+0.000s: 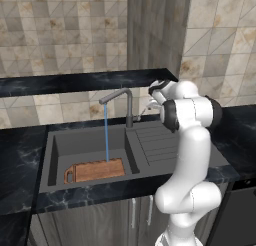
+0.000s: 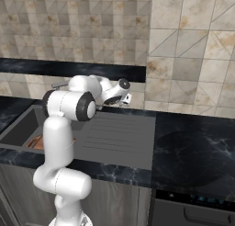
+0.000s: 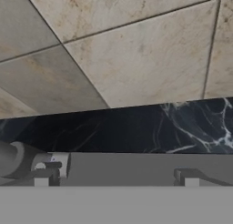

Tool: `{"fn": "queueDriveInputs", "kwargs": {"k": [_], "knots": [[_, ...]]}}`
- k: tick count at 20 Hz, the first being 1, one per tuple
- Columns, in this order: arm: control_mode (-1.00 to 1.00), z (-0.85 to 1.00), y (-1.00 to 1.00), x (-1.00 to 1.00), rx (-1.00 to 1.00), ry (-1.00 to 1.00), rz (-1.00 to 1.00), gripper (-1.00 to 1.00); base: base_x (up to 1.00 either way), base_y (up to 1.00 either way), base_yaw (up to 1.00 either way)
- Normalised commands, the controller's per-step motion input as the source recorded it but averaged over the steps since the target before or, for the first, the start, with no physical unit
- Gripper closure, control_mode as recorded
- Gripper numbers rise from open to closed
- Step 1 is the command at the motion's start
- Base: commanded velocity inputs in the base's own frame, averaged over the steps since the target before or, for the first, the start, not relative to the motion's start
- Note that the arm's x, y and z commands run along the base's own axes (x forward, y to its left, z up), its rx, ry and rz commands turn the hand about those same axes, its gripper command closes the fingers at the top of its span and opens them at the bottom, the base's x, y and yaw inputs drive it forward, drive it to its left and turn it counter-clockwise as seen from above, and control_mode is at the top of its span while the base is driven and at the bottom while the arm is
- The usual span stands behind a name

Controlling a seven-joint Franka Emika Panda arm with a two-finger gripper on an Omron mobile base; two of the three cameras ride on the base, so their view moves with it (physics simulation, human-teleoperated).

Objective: Turn on the sink faucet with hot water and rinse the cutting board for ten seconds, then turn off the faucet. Push the cutting board to reach the water if necessary.

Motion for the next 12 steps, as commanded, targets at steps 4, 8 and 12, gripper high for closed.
{"fn": "queueDriveInputs", "kwargs": {"k": [4,8,12], "knots": [[-1.00,-0.24,0.00,0.08,0.00,0.00,0.00,-1.00,0.00,0.00,0.00],[-1.00,-0.27,0.00,0.01,0.00,0.00,0.00,-1.00,0.00,0.00,0.00],[-1.00,-0.24,0.00,0.00,0.00,0.00,0.00,-1.00,0.00,0.00,0.00]]}}
